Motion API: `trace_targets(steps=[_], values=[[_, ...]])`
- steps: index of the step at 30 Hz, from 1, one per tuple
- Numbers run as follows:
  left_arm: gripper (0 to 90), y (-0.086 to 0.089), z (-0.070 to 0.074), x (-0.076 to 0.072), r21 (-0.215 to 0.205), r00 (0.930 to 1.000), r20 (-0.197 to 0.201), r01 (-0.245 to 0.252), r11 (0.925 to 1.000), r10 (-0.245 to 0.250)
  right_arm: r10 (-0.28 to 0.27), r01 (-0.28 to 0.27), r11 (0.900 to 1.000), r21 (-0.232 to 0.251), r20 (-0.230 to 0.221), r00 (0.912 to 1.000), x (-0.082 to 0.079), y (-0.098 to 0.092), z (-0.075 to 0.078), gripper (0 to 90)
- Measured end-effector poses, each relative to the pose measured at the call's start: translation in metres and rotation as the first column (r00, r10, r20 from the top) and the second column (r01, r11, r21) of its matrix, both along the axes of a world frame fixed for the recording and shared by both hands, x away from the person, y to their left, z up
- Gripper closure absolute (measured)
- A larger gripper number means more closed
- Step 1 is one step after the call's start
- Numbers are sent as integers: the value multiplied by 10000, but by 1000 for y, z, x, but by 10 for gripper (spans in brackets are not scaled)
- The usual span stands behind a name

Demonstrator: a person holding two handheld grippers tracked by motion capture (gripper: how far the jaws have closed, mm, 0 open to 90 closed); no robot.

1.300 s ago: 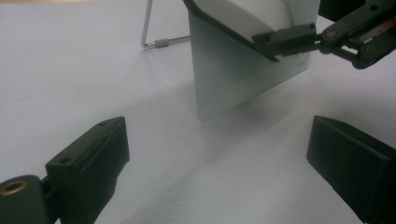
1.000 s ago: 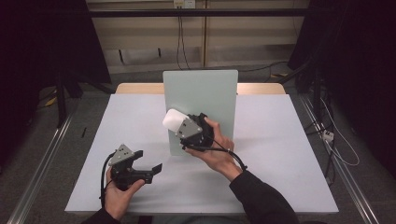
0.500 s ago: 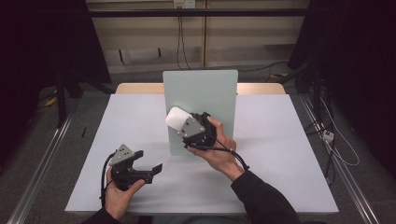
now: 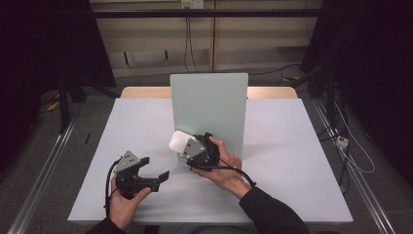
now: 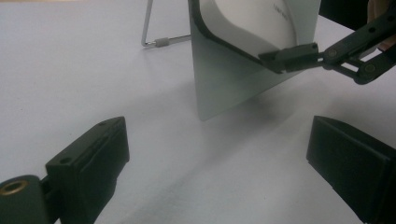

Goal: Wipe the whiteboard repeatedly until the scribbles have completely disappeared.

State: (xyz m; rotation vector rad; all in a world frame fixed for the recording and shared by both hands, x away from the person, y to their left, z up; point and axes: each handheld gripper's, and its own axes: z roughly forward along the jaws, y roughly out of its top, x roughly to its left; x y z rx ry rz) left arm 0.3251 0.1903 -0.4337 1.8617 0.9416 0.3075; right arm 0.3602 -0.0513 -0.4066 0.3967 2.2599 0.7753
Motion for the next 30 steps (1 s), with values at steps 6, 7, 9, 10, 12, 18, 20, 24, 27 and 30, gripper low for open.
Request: trace_targets(steps=[6,7,9,10,12,18,20,24,27,30], values=[[56,0,0,0,-19,10000,19,14,10000,-14,-251,239,9989,392,302,9992,6,-7,17,316],[56,0,1,0,-1,10000,17,20,10000,-20,-358,338,9983,478,412,9985,7,-8,20,316],[56,0,1,0,17,10000,50,23,10000,-23,-490,457,9970,625,522,9974,10,-12,28,316],[56,0,0,0,9,10000,10,47,10000,-47,-528,488,9965,678,589,9969,12,-13,32,316],[56,0,0,0,5,10000,15,9,10000,-9,-651,595,9953,757,741,9951,15,-16,40,316],[56,0,0,0,17,10000,13,24,10000,-24,-761,691,9940,850,813,9938,14,-18,39,316],[56,0,0,0,17,10000,19,23,10000,-23,-668,616,9954,733,698,9953,11,-16,32,316],[56,0,0,0,-7,10000,17,-8,10000,8,-352,337,9989,340,439,9984,4,-12,14,316],[56,0,1,-1,-4,10000,52,-9,10000,9,-198,196,9997,150,133,9997,-1,-8,1,316],[56,0,1,-1,6,10000,71,-2,10000,2,4,-5,9999,-113,-70,10000,-4,-5,-9,316]])
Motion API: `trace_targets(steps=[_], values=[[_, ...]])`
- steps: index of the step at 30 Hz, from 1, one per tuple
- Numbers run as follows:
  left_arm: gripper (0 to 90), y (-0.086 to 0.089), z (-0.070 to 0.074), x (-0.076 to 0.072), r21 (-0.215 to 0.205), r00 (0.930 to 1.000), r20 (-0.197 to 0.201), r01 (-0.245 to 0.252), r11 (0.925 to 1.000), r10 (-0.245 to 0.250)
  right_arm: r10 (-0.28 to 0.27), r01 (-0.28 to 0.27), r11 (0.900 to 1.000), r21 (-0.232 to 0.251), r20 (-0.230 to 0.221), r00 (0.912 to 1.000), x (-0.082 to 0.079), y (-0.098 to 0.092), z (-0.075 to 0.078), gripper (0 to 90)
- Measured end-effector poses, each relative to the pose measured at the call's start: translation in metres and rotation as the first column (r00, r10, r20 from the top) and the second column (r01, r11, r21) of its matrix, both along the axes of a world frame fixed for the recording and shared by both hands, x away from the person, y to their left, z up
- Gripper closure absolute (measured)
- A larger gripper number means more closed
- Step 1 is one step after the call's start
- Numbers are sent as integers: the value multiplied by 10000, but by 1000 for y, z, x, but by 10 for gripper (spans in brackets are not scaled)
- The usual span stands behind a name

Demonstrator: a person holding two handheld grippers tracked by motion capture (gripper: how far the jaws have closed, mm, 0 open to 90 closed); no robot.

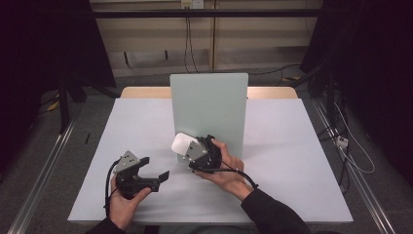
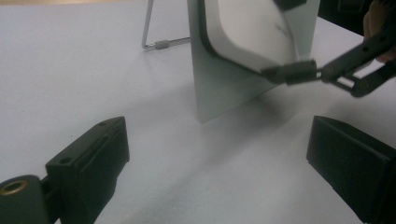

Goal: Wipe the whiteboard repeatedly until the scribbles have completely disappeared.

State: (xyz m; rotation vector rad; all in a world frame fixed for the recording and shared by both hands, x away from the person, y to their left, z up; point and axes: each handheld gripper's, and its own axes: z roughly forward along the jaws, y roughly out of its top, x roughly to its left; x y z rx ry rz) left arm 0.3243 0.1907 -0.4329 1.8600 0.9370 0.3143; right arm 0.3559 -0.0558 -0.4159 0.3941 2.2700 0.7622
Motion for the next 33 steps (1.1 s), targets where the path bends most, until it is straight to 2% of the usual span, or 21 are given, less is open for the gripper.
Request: trace_targets(steps=[3,4,7,9,14,16,18,21,28,33], values=[[56,0,0,0,-23,10000,-37,-8,10000,8,132,-140,9996,-243,-325,9994,-3,3,-7,316],[56,0,0,0,-27,10000,-34,-6,10000,6,262,-276,9988,-403,-354,9990,-2,3,-8,316],[57,0,0,0,-31,10000,-7,-13,10000,13,298,-309,9988,-379,-292,9991,-1,1,-6,316],[57,0,0,-1,-71,10000,-6,-38,10000,38,201,-203,9993,-298,-85,9998,1,-1,1,316],[57,0,0,0,-31,10000,-8,6,10000,-6,-387,377,9991,196,541,9978,10,-14,29,316],[56,0,0,0,-41,10000,-17,-8,10000,8,-635,605,9971,464,647,9959,13,-19,38,316],[57,0,0,0,-30,10000,-22,2,10000,-2,-695,656,9959,616,635,9956,14,-21,40,316],[57,0,0,0,-8,10000,-13,1,10000,-1,-563,539,9976,427,575,9968,11,-20,33,316],[56,0,0,0,-19,10000,-48,-11,10000,11,-125,121,9998,-156,-242,9996,-2,-10,-3,317],[57,0,0,0,-22,10000,-47,0,10000,0,81,-112,9987,-501,-617,9981,-7,-5,-16,316]])
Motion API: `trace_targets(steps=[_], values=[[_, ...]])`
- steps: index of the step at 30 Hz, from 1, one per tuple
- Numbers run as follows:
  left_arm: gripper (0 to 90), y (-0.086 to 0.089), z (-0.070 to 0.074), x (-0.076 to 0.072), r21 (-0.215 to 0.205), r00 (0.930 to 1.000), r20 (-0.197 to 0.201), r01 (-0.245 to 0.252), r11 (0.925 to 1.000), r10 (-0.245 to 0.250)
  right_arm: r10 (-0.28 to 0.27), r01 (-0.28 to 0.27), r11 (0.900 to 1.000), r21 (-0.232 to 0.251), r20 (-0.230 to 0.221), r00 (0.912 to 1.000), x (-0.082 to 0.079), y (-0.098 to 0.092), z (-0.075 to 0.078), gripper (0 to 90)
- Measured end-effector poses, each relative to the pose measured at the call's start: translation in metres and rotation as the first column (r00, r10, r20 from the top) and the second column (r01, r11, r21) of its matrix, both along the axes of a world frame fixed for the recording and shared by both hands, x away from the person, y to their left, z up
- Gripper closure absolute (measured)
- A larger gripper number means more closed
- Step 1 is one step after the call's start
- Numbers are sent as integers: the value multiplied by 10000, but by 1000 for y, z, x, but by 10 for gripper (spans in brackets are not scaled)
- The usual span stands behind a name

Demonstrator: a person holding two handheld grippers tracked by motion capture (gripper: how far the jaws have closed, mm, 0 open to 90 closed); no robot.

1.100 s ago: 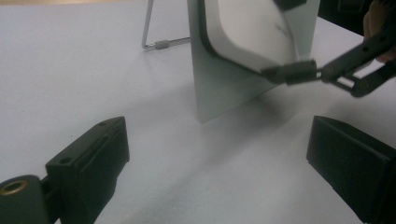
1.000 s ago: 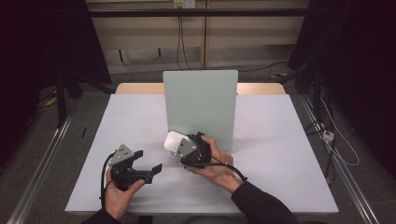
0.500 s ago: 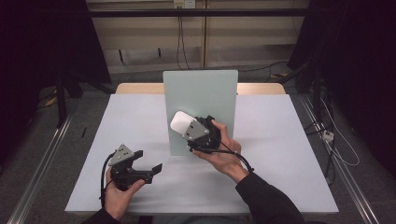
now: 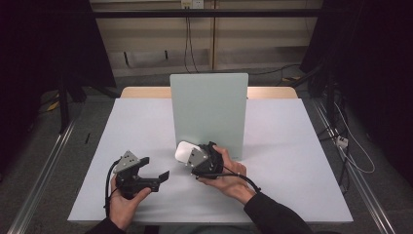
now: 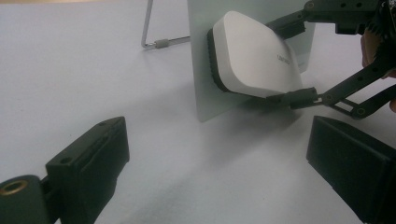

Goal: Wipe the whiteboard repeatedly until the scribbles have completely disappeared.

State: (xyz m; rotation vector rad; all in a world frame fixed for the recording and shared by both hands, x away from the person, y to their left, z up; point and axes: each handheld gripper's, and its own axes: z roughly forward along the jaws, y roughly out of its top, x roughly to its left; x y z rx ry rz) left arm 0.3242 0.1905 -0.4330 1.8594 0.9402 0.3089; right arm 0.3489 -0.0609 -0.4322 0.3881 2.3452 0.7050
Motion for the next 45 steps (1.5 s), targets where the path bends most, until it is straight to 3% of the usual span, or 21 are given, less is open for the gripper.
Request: trace_targets(steps=[3,5,8,15,21,26,29,35,45], values=[[57,0,0,0,9,10000,-4,-5,10000,5,25,-24,9999,98,-94,10000,1,0,1,316],[56,0,0,0,30,10000,13,4,10000,-4,93,-94,9998,147,79,9999,3,-1,6,316],[57,0,0,0,29,10000,12,8,10000,-8,-135,119,9982,593,276,9995,8,-4,18,316],[57,0,0,0,-7,10000,7,2,10000,-2,-506,407,9927,1137,862,9950,20,-8,50,316],[56,0,0,0,-24,10000,33,-32,10000,32,-992,771,9783,1925,1083,9892,28,-17,68,315],[56,0,0,0,-11,10000,9,-9,10000,9,-1331,1029,9709,2161,1301,9825,33,-19,81,316],[57,0,0,1,8,10000,-13,-17,10000,17,-1403,1078,9725,2064,1497,9787,32,-17,81,315],[56,0,0,0,14,10000,-17,4,10000,-4,-1130,880,9745,2066,1127,9872,27,-12,66,316],[56,0,-1,1,-12,10000,-7,39,10000,-39,-586,478,9865,1569,649,9962,19,-3,45,316]])
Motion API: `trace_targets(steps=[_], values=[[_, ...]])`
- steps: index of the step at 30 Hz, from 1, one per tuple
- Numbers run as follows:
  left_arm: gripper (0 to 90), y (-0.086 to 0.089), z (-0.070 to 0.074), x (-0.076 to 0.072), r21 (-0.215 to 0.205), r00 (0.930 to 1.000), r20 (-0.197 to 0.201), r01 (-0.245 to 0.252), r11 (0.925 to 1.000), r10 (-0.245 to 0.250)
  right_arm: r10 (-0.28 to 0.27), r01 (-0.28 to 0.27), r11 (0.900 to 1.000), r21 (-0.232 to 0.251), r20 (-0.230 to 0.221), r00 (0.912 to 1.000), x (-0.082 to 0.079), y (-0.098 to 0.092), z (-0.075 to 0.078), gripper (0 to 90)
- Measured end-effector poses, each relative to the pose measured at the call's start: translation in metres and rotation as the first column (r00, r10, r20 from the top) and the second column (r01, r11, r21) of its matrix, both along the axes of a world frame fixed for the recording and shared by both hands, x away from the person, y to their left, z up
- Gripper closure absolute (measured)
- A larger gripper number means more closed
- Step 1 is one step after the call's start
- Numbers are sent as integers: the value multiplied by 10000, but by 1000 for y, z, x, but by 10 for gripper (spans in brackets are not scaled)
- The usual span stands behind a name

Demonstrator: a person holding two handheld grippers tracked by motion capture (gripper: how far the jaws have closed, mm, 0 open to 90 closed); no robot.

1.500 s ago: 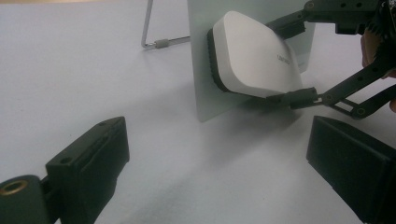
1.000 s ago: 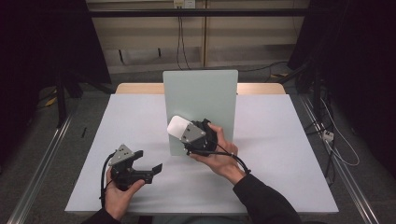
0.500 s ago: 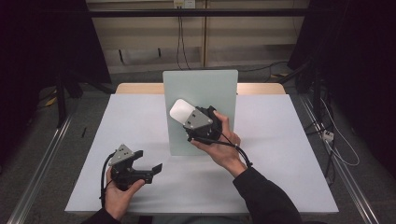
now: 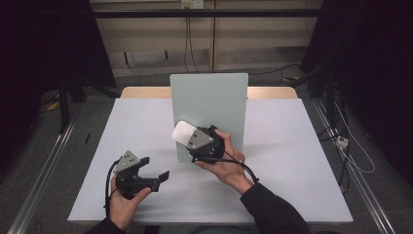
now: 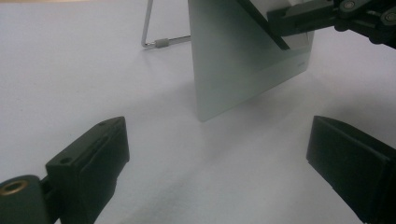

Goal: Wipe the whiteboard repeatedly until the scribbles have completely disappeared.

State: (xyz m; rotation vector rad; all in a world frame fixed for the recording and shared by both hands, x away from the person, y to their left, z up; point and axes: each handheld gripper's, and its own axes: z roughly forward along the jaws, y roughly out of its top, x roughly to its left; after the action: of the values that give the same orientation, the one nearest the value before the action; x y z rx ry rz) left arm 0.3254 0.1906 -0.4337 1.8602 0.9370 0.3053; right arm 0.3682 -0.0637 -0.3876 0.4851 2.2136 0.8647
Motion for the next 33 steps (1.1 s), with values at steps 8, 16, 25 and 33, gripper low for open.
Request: trace_targets(steps=[8,16,25,33], values=[[56,2,-1,1,-47,10000,-75,-47,10000,46,148,-125,9988,473,-489,9987,3,-5,2,316],[56,2,0,1,-117,9999,-88,-71,9999,70,214,-144,9960,878,-788,9967,3,-10,6,316],[56,1,0,1,-81,10000,-92,12,10000,-12,393,-294,9935,1104,-886,9953,-4,-20,12,316],[56,2,0,-1,-61,9999,-94,-73,10000,72,695,-537,9904,1274,-1224,9900,-9,-24,10,316]])
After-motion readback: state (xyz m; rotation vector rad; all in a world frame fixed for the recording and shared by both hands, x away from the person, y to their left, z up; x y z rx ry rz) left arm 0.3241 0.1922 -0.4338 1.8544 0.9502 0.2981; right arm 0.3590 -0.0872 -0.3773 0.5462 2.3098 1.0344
